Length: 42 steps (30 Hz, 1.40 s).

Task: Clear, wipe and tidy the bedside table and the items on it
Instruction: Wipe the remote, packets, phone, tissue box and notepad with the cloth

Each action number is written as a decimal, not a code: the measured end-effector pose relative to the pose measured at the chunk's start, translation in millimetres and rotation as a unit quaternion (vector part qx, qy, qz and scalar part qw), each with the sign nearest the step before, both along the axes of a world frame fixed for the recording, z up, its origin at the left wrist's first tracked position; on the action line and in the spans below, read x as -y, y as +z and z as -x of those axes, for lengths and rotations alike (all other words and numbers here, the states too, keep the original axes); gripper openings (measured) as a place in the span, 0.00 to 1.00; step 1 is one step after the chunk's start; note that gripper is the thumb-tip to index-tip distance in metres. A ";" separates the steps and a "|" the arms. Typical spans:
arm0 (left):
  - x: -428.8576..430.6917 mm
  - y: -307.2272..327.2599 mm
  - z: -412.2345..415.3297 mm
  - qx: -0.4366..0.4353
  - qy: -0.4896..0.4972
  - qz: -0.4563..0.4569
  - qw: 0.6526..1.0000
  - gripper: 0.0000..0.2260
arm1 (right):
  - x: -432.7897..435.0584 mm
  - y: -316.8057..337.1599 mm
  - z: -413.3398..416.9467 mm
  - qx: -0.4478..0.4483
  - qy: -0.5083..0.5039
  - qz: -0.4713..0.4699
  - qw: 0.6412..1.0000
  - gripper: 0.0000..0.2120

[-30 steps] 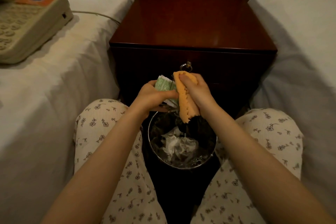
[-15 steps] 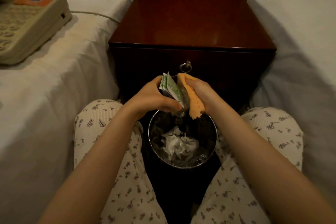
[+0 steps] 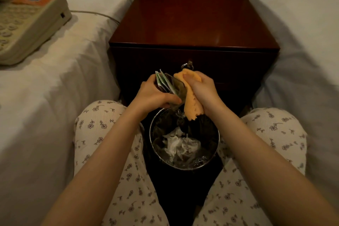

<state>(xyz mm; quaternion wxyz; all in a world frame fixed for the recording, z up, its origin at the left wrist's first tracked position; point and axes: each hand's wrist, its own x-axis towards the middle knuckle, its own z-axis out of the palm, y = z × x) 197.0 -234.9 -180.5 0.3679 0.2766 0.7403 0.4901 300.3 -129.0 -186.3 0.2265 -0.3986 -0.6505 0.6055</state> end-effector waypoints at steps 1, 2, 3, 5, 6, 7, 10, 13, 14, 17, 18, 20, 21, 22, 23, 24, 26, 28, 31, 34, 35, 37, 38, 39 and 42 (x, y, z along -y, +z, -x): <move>-0.4 -0.6 -1.1 -0.004 -0.002 0.002 1.000 0.40 | -1.0 2.9 0.2 -0.017 0.005 0.001 1.000 0.03; -1.0 -1.9 -1.5 -0.007 -0.002 0.003 1.000 0.44 | -1.9 3.9 0.0 -0.013 0.017 -0.004 1.000 0.03; -1.2 -3.1 -1.5 -0.006 0.002 0.000 1.000 0.46 | -2.3 1.9 -0.6 0.007 0.027 -0.006 1.000 0.04; -0.8 -3.5 0.0 0.002 0.012 -0.011 1.000 0.44 | -1.3 -5.1 -1.9 0.073 0.041 -0.019 0.996 0.05; -1.1 -3.7 1.7 0.010 0.021 -0.013 1.000 0.40 | -0.6 -7.4 -1.9 0.093 0.036 -0.025 0.995 0.06; -1.7 -4.9 3.9 0.019 0.031 -0.013 0.999 0.37 | 0.0 -8.5 -2.0 0.092 0.020 -0.027 0.995 0.05; -4.5 -7.6 6.8 0.016 0.076 -0.001 0.997 0.46 | 1.7 -4.8 0.5 -0.012 -0.049 -0.002 0.999 0.04; -6.8 -9.0 6.0 0.006 0.113 0.000 0.994 0.52 | 9.1 -6.8 4.3 -0.079 -0.035 -0.003 0.996 0.07; -7.3 -10.3 4.9 0.003 0.115 0.007 0.993 0.51 | 13.7 -11.2 5.9 -0.076 -0.023 0.000 0.997 0.11; -7.1 -13.3 -1.2 -0.016 0.075 0.058 0.995 0.48 | 22.1 -19.7 8.9 -0.083 -0.030 0.099 0.991 0.18; -6.3 -11.8 -3.1 0.002 0.046 0.062 0.997 0.47 | 20.4 -19.3 8.5 -0.097 -0.041 0.140 0.985 0.17; -4.4 -7.5 -3.6 0.042 -0.017 0.055 0.997 0.41 | 10.6 -17.0 6.9 -0.120 -0.061 0.193 0.972 0.17; -3.2 -4.2 -2.7 0.043 -0.036 0.051 0.997 0.38 | 4.6 -15.8 6.6 -0.122 -0.063 0.206 0.969 0.17; -1.9 -0.7 -1.3 0.032 -0.042 0.047 0.998 0.35 | 0.6 -13.3 5.9 -0.126 -0.059 0.215 0.967 0.18; -0.5 1.7 0.7 0.015 -0.039 0.040 0.998 0.33 | -1.5 -12.5 5.9 -0.122 -0.049 0.216 0.967 0.19; 1.0 3.4 2.9 -0.002 -0.036 0.033 0.999 0.30 | -1.7 -12.2 5.9 -0.120 -0.039 0.216 0.968 0.20; 4.5 5.9 6.2 -0.020 -0.036 0.026 0.999 0.25 | -2.1 -13.3 5.6 -0.117 -0.030 0.211 0.970 0.21; 7.6 7.6 7.4 -0.031 -0.045 0.031 0.998 0.23 | -1.8 -10.9 3.9 -0.106 -0.027 0.205 0.973 0.18; 9.1 8.7 5.2 -0.047 -0.042 0.032 0.998 0.24 | -3.4 -9.4 2.6 -0.105 -0.019 0.194 0.975 0.14; 7.8 9.1 1.2 -0.111 -0.027 0.050 0.992 0.23 | -0.6 -8.8 3.7 -0.063 -0.044 0.098 0.992 0.05; 6.8 8.6 0.8 -0.155 -0.024 0.066 0.985 0.23 | -0.3 -10.1 3.5 -0.046 -0.053 0.049 0.996 0.04; 5.5 8.2 -1.1 -0.222 -0.007 0.089 0.971 0.24 | 1.2 -11.3 2.3 -0.045 -0.071 -0.029 0.996 0.04; 5.1 8.4 -2.9 -0.232 0.005 0.093 0.968 0.26 | 2.3 -10.4 1.3 -0.053 -0.077 -0.064 0.994 0.04; 4.5 7.9 -4.0 -0.233 0.018 0.093 0.968 0.27 | 2.9 -9.6 0.3 -0.062 -0.077 -0.097 0.990 0.05; 3.7 8.1 -7.4 -0.239 0.042 0.080 0.967 0.28 | 3.5 -13.8 0.5 -0.047 -0.050 -0.121 0.990 0.06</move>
